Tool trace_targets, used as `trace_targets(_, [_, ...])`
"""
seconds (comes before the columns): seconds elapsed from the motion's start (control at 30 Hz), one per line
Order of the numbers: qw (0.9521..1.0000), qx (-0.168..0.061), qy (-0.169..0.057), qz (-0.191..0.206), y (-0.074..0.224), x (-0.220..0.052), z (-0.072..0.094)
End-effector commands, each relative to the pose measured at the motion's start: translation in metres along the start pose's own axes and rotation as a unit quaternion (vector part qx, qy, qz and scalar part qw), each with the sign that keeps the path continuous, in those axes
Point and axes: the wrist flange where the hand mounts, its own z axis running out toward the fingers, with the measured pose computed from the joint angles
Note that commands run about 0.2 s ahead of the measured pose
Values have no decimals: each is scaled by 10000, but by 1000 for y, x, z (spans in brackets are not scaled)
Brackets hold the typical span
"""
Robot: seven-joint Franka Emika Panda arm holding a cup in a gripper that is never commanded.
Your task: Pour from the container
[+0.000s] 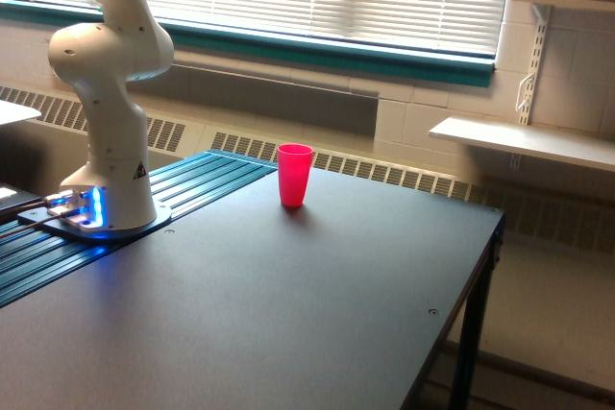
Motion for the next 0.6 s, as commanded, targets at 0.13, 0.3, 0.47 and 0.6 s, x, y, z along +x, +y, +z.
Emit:
trace_targets(0.13, [9843,-745,-1575,-282,19,-126,16])
trace_targets(0.3, [9677,-1096,-2267,-114,19,-176,0])
trace_targets(0.47, [9471,-1644,-2755,41,40,-206,-22])
trace_targets(0.6, [9290,-2029,-3097,-14,49,-231,-43])
